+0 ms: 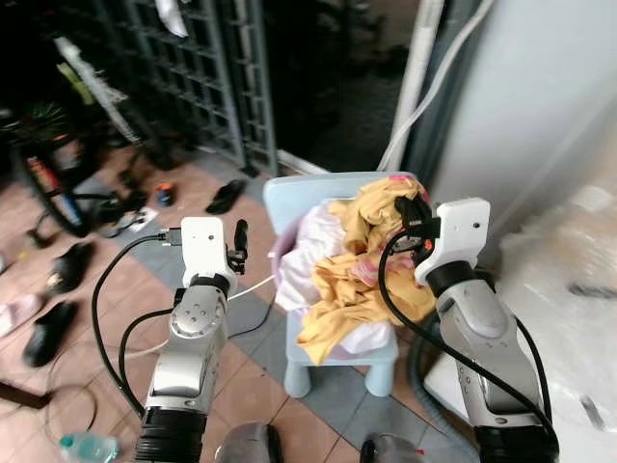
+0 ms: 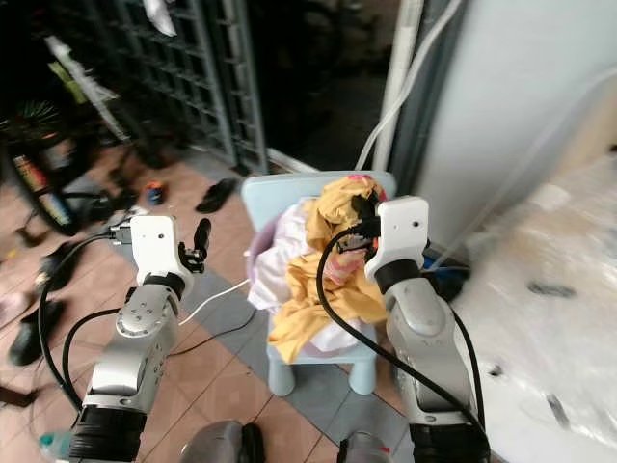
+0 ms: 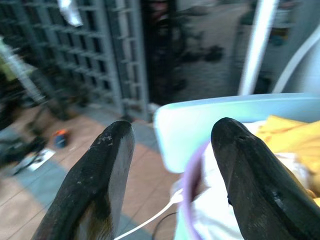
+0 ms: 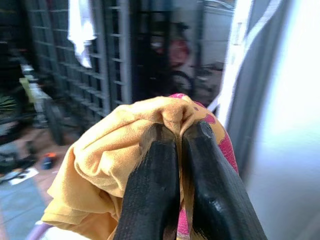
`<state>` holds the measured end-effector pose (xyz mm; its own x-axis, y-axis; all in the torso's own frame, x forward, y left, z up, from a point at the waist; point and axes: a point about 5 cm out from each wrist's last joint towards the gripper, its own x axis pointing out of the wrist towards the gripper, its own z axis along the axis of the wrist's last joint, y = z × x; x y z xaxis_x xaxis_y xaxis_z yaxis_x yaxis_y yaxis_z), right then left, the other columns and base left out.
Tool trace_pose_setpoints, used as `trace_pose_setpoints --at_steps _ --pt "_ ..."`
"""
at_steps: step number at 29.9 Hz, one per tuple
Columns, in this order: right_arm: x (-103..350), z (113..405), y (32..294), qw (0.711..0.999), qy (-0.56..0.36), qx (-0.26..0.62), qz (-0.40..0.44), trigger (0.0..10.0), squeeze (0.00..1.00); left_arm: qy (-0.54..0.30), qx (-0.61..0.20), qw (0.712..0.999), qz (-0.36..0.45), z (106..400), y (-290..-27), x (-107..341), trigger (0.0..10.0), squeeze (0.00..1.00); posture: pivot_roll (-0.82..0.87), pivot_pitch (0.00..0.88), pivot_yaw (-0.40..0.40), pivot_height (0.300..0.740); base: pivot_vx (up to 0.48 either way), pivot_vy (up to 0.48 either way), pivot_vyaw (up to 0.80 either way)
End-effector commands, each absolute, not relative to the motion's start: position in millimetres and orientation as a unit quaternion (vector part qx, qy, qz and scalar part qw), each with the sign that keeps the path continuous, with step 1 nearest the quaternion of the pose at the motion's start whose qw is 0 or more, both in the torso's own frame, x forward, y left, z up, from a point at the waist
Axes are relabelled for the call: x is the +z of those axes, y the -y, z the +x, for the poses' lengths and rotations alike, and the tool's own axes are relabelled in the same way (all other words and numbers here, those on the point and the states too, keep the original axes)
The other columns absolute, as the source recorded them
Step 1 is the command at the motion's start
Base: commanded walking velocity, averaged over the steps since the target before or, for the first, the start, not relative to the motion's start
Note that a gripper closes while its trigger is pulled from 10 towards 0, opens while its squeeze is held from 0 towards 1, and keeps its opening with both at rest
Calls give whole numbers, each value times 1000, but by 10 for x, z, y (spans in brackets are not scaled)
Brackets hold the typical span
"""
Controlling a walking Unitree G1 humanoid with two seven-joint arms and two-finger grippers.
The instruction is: Clothes washing
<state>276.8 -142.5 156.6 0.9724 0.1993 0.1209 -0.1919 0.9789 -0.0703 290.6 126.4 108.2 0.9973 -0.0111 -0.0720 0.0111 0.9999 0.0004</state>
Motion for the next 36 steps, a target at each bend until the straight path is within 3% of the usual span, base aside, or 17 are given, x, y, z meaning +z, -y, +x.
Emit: trace_pose_setpoints --at_steps 1,15,26,36 --pt "1595 2796 1401 992 69 100 -30 10000 0 -30 -2 1000 9 2927 -1281 1096 10000 0 -25 0 57 740 0 0 -756" --pt "1758 2931 1426 987 108 86 -88 10000 0 -25 -15 1000 4 2940 -1266 1084 10000 0 -31 0 55 740 0 -186 -663" --pt "1752 2999 1445 987 107 75 -90 10000 0 -25 -17 1000 3 2937 -1270 1078 10000 0 -27 0 55 740 0 -269 0" --pt "1917 3104 1357 980 141 99 -103 10000 0 -24 -16 1000 -8 2939 -1274 1082 10000 0 -25 7 62 740 0 0 0"
